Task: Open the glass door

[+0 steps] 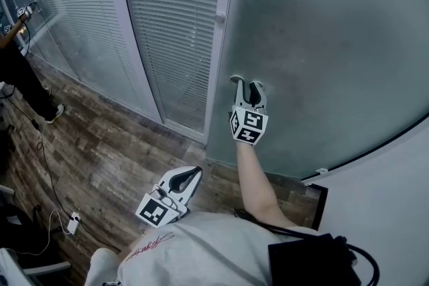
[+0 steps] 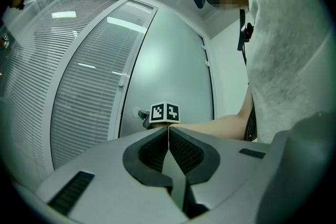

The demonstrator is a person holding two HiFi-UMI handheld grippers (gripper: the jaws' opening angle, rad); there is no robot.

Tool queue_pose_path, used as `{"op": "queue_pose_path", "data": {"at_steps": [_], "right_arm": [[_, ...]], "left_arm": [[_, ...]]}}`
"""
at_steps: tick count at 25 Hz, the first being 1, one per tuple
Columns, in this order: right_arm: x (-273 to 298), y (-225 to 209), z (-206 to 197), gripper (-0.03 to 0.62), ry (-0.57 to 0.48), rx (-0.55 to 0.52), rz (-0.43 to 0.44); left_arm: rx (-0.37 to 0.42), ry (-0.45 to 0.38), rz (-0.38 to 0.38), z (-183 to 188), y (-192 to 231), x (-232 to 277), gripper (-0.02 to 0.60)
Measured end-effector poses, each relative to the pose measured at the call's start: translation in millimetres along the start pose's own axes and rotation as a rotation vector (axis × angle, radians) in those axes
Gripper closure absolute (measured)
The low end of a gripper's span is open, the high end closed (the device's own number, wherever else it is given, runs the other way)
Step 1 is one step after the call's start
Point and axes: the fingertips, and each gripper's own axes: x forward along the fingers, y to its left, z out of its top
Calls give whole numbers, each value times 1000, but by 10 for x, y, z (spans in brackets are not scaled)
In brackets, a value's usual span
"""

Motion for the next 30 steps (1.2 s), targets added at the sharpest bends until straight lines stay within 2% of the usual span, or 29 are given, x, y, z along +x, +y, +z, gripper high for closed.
{"op": "queue_pose_path", "data": {"at_steps": [30], "right_arm": [[-803,321,93,477,-34,7,115]], "left_arm": [[-4,4,-28,-137,-411,-164,563]]}}
